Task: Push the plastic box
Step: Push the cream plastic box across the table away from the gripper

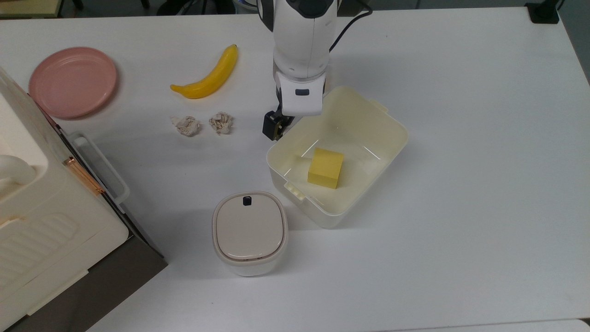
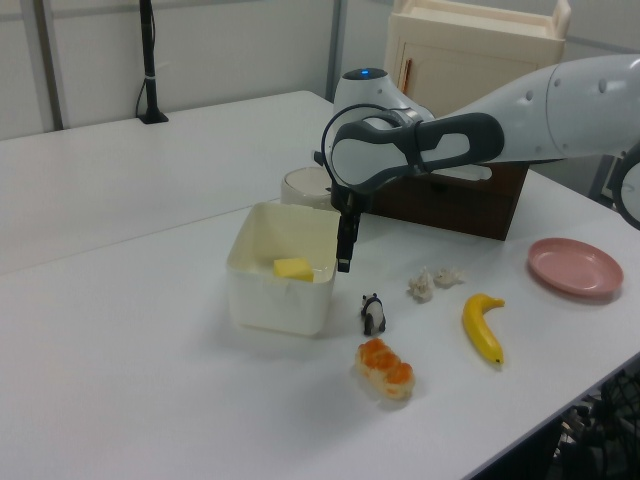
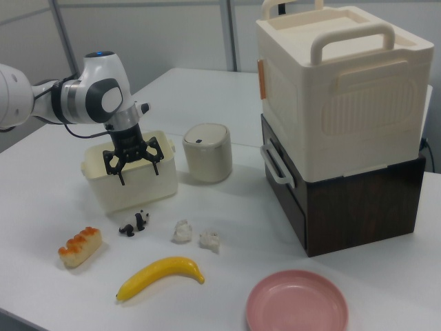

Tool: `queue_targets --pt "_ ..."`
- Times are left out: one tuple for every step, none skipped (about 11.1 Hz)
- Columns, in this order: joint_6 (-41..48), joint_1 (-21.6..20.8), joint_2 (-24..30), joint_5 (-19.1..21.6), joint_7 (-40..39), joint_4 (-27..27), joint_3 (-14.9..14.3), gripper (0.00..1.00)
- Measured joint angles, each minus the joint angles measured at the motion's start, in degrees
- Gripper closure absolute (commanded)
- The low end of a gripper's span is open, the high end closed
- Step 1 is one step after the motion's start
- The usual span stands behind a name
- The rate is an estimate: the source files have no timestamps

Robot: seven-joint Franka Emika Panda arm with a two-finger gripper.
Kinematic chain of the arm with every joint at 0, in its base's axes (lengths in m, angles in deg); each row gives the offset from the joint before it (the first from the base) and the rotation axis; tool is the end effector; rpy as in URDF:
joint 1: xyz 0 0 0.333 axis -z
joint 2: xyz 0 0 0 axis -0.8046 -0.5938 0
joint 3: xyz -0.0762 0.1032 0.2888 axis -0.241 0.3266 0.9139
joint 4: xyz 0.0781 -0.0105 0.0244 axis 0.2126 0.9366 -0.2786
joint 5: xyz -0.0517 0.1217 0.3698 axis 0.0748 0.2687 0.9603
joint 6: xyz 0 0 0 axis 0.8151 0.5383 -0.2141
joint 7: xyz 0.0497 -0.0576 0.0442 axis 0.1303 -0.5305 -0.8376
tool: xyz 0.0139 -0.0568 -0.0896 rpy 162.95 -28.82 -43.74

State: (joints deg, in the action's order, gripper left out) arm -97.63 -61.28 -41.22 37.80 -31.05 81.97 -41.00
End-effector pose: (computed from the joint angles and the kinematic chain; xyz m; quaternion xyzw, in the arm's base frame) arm 0.6302 0.1052 0.3970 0.9125 0.4080 -0.0055 0.0298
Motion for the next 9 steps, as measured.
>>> queue_targets --pt "0.0 0.0 -0.6 -0.3 0.1 -0.7 0.1 0.00" --pt "0.0 0.0 -1.4 -0.7 0.2 -1.3 0.1 0.00" --pt "0.0 -0.1 -2.3 -1.2 0.3 -2.0 0.2 0.00" --pt "-0.1 -0.2 -3.3 -1.5 0.4 -3.2 0.4 0.00" --pt "-0.1 -0.4 -4.4 -1.5 0.7 -4.8 0.5 0.00" --pt "-0.1 -0.7 -5.4 -1.5 1.1 -6.4 0.6 0.00" --pt "-0.1 -1.1 -6.2 -1.6 1.4 -7.6 0.6 0.00" --pt "-0.1 -1.5 -6.7 -1.7 1.6 -8.5 0.6 0.00" --pt "-0.1 -1.9 -6.9 -1.7 1.6 -9.2 0.6 0.00"
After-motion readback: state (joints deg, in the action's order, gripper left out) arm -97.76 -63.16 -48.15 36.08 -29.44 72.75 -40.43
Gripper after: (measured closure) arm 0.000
